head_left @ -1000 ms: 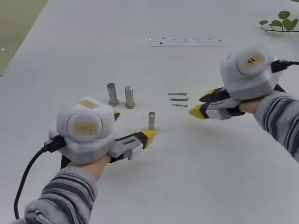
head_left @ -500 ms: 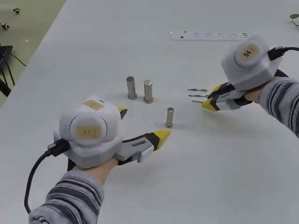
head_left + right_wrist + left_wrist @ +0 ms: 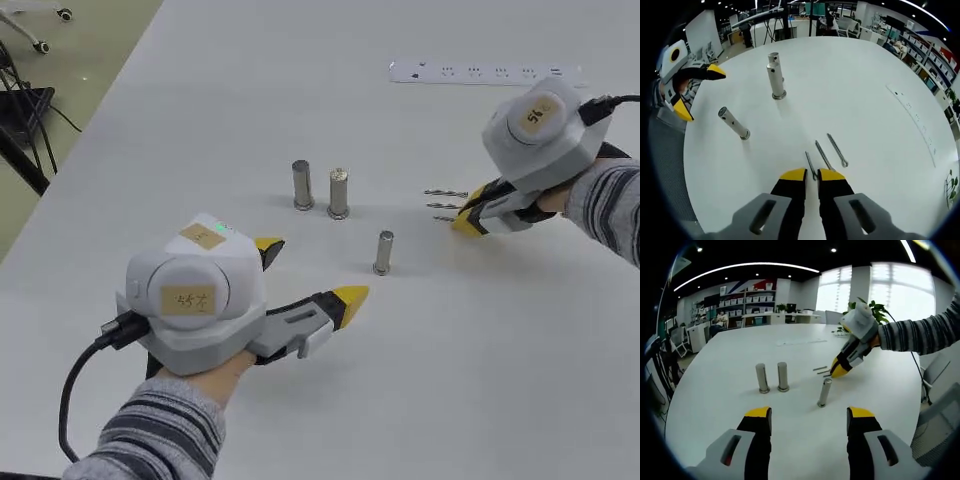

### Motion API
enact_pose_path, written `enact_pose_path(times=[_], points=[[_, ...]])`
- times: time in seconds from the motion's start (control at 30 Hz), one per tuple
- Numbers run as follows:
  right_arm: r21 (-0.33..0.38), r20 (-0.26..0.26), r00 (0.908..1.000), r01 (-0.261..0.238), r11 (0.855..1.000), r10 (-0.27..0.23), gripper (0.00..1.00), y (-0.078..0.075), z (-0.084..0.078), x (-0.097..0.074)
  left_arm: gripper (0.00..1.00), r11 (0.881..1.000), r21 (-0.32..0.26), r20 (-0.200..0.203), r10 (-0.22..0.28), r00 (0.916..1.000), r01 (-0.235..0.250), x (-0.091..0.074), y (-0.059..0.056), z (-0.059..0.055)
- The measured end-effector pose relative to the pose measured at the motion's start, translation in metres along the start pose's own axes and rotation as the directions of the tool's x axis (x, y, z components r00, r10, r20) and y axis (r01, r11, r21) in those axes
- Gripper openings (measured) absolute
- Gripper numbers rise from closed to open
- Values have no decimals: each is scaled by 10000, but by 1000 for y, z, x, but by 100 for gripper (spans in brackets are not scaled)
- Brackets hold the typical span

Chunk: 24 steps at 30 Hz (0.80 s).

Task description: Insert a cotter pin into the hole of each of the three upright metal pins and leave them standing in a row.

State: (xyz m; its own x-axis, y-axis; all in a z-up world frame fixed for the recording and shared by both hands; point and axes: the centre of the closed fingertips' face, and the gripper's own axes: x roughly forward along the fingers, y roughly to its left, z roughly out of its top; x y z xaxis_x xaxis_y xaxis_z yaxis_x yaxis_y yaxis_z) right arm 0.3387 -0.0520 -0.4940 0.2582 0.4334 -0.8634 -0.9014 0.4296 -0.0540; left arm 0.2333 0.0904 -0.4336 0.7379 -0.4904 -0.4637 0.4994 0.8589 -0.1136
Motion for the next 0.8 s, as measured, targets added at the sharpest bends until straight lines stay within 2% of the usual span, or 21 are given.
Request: enact_pose_path(times=[0.17, 0.2, 0.4, 0.53, 0.63, 0.7, 0.8], points=[[-267, -333, 9994, -3, 9996, -6, 0, 0, 0, -1, 58, 10000, 0, 66, -28, 10000, 28, 0, -2, 3], [-394, -398, 9992, -14, 9992, -2, 0, -4, -1, 1, 58, 10000, 3, 57, -40, 10000, 40, -1, -2, 3], [-548, -538, 9985, -55, 9985, 25, 0, -4, -1, 0, 54, 9998, -12, 0, -187, 9998, 187, -2, -6, 2], [-1427, -597, 9975, 303, 9893, -391, 0, -1, -1, -1, 52, 9995, 43, 11, -315, 9995, 315, -2, -9, 3], [-1572, -409, 9982, 368, 9869, -437, 0, 6, -2, -4, 51, 9989, 204, 21, -418, 9991, 418, -4, -11, 5], [-1594, -178, 9988, 426, 9863, -460, 0, 4, 2, -5, 49, 9984, 327, -44, -460, 9989, 461, -5, -12, 6], [-1524, 206, 9991, 389, 9876, -361, 0, 13, 5, -12, 47, 9977, 434, -68, -524, 9986, 527, -6, -13, 7]])
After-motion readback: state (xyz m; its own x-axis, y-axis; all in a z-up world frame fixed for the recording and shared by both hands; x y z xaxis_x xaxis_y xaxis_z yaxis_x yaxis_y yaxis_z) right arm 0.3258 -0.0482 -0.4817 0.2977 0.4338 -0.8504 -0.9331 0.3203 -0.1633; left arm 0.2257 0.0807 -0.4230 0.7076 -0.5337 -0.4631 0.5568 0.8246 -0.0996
